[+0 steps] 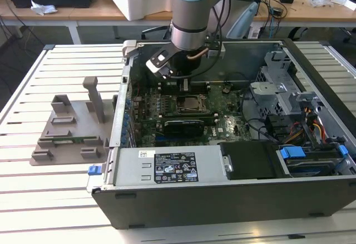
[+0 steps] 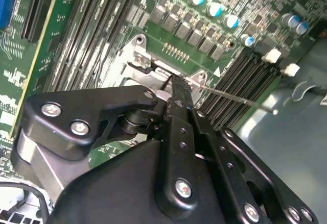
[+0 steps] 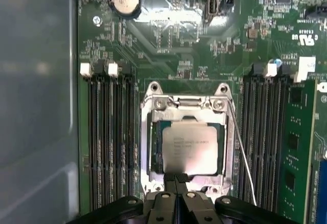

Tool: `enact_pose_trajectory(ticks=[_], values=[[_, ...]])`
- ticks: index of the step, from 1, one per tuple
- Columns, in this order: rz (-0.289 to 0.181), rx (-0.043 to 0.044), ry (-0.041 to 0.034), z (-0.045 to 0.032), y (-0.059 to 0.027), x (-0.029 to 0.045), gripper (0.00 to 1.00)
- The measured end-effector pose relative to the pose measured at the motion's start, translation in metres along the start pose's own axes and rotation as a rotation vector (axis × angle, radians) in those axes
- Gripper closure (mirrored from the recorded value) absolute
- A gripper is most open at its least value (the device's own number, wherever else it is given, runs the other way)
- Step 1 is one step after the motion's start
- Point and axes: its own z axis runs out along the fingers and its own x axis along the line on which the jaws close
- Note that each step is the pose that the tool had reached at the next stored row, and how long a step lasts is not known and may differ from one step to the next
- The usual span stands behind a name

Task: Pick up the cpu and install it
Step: 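Close the cpu cover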

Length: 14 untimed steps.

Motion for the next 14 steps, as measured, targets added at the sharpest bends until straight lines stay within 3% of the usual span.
enact_pose_trajectory(ticks=[3,10,12,14], values=[[-0.001,0.0001,0.0038,-0.0005,0.0081,-0.0007,0.89],[-0.002,0.0004,0.0239,-0.0023,0.0382,-0.0015,0.89],[-0.003,0.0007,0.027,-0.0038,0.0408,-0.0015,0.89],[-0.003,0.0007,0.0279,-0.0113,0.0406,-0.0013,0.89]])
